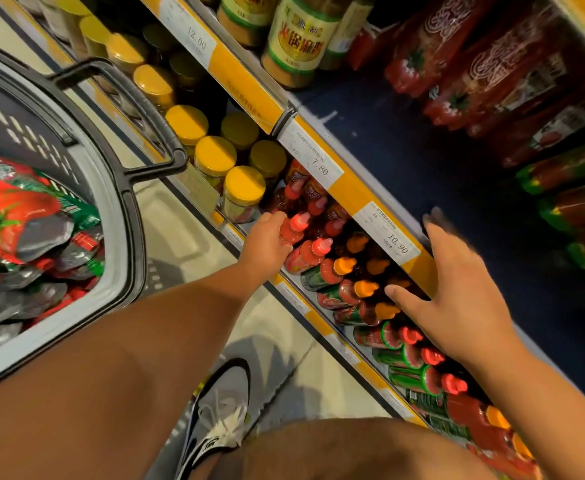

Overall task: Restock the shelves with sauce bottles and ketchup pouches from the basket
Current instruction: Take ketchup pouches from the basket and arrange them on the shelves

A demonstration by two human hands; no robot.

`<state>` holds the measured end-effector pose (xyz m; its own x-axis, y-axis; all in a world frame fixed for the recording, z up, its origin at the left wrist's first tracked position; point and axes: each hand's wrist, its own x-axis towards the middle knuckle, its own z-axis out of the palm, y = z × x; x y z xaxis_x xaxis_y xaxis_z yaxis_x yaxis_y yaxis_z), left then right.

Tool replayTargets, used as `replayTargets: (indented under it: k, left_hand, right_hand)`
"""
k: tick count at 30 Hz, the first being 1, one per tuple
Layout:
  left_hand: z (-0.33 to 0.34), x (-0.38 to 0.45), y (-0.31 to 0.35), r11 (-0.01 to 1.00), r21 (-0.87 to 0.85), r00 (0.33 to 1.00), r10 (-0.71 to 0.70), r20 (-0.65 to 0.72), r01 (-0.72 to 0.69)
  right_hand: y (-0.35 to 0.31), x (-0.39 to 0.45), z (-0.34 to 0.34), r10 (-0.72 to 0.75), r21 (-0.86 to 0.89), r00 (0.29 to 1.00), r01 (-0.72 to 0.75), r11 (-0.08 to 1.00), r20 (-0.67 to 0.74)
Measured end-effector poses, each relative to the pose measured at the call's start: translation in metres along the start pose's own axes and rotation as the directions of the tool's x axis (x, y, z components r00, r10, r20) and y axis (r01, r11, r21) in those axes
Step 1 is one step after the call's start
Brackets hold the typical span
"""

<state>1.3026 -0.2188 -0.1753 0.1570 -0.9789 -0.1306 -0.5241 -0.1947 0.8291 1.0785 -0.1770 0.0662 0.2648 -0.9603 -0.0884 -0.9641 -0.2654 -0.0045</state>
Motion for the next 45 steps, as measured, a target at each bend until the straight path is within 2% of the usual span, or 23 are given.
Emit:
replayTargets:
  k: [5, 7, 12, 15, 21, 25, 30, 32, 36, 39, 42, 45]
  left_hand:
    - [-0.002, -0.002, 0.002, 0.999, 0.02, 0.998, -0.036, 0.043, 0.035]
    - [-0.003, -0.008, 0.003, 0.996, -0.018, 0.994, -0.084, 0.073, 0.086]
    - [-0.024, -0.047, 0.01, 0.976, -0.171, 0.991, -0.128, 0.035, 0.132]
    - [-0.052, -0.092, 0.021, 0.974, -0.187, 0.991, -0.115, 0.064, 0.125]
    - [-0.141, -0.173, 0.041, 0.969, -0.246, 0.999, 0.02, 0.05, -0.007]
    - [-0.208, -0.223, 0.054, 0.977, -0.149, 0.988, 0.156, 0.021, -0.151]
    - [-0.29, -0.267, 0.039, 0.958, 0.121, 0.963, 0.266, -0.051, -0.259]
    - [-0.315, -0.286, 0.022, 0.957, 0.184, 0.966, 0.243, -0.088, -0.224]
    - [-0.358, -0.32, -0.024, 0.963, 0.269, 0.973, 0.081, -0.215, -0.02]
    - [-0.391, -0.334, -0.059, 0.939, 0.31, 0.947, -0.043, -0.319, 0.147]
    - [-0.425, -0.344, -0.088, 0.884, 0.295, 0.892, -0.239, -0.383, 0.363]
    - [-0.447, -0.362, -0.107, 0.849, 0.269, 0.845, -0.313, -0.434, 0.454]
  right_hand:
    - [0.001, 0.0, 0.0, -0.006, -0.007, 1.0, 0.006, 1.0, 0.001]
    - [0.001, -0.001, 0.0, -0.005, -0.001, 1.0, 0.005, 1.0, -0.001]
    - [-0.002, -0.001, -0.002, -0.005, 0.002, 1.0, 0.005, 1.0, -0.005]
    - [-0.002, -0.002, -0.004, -0.014, 0.014, 1.0, 0.013, 1.0, 0.003]
    - [-0.004, -0.002, -0.009, 0.03, 0.047, 0.998, -0.033, 0.998, 0.055]
    - [-0.011, -0.003, -0.017, 0.056, 0.021, 0.993, -0.059, 0.998, 0.106]
    - [-0.035, -0.004, -0.033, 0.1, -0.075, 0.983, -0.089, 0.993, 0.154]
    - [-0.058, -0.01, -0.04, 0.047, -0.08, 0.991, -0.037, 0.996, 0.127]
    - [-0.14, -0.02, -0.064, -0.186, 0.032, 0.976, 0.184, 0.982, 0.113]
    - [-0.207, -0.02, -0.076, -0.351, 0.124, 0.919, 0.333, 0.935, 0.18]
    - [-0.276, -0.023, -0.075, -0.449, 0.159, 0.857, 0.421, 0.893, 0.253]
    - [-0.339, -0.033, -0.057, -0.525, 0.14, 0.79, 0.508, 0.85, 0.316]
